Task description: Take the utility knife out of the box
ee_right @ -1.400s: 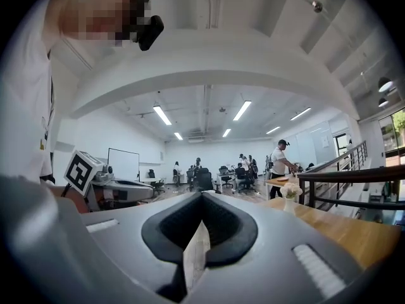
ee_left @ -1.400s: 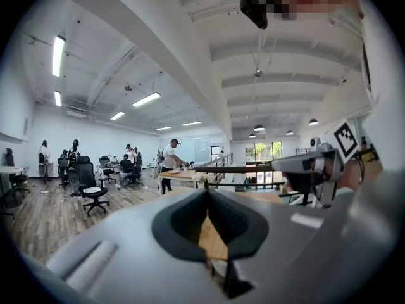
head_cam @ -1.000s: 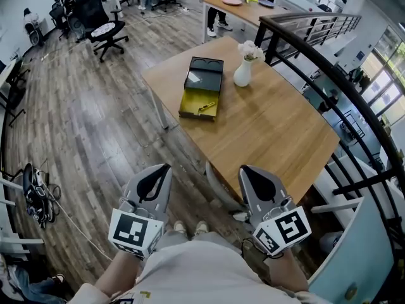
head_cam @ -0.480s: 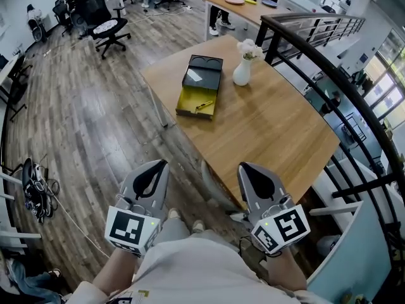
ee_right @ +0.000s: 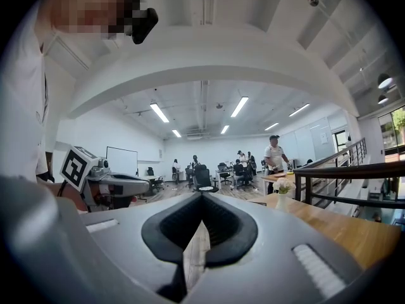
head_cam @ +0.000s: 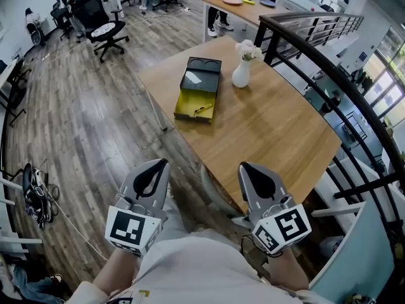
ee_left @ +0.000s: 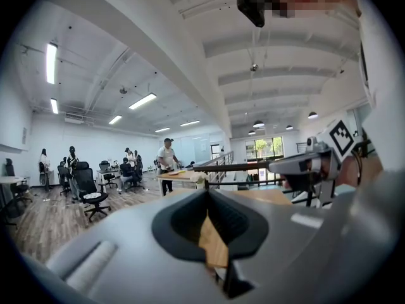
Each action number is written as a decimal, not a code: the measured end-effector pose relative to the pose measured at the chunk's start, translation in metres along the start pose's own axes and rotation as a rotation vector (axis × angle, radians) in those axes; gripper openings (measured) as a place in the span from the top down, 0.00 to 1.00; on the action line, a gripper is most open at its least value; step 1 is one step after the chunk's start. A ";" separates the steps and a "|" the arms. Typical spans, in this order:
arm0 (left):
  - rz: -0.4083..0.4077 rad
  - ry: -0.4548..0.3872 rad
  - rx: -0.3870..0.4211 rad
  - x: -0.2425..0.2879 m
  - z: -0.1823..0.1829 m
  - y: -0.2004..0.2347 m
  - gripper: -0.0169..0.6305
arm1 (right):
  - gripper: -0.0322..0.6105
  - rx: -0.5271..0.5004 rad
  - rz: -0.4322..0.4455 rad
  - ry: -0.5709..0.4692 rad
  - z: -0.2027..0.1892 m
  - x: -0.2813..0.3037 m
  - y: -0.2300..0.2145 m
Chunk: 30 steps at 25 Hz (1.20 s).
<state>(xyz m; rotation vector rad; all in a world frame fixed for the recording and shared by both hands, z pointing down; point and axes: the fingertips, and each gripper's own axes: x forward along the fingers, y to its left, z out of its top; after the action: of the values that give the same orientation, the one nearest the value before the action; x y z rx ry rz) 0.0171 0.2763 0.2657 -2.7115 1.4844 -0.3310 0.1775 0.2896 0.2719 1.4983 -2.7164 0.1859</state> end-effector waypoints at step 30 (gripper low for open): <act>-0.230 0.000 -0.062 0.183 -0.007 0.214 0.97 | 0.95 0.000 -0.170 0.079 0.015 0.275 -0.036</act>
<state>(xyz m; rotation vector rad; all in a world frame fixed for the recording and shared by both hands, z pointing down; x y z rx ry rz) -0.0665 0.0071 0.2755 -2.9369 1.2034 -0.2963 0.0610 0.0381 0.2843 1.6737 -2.5131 0.2346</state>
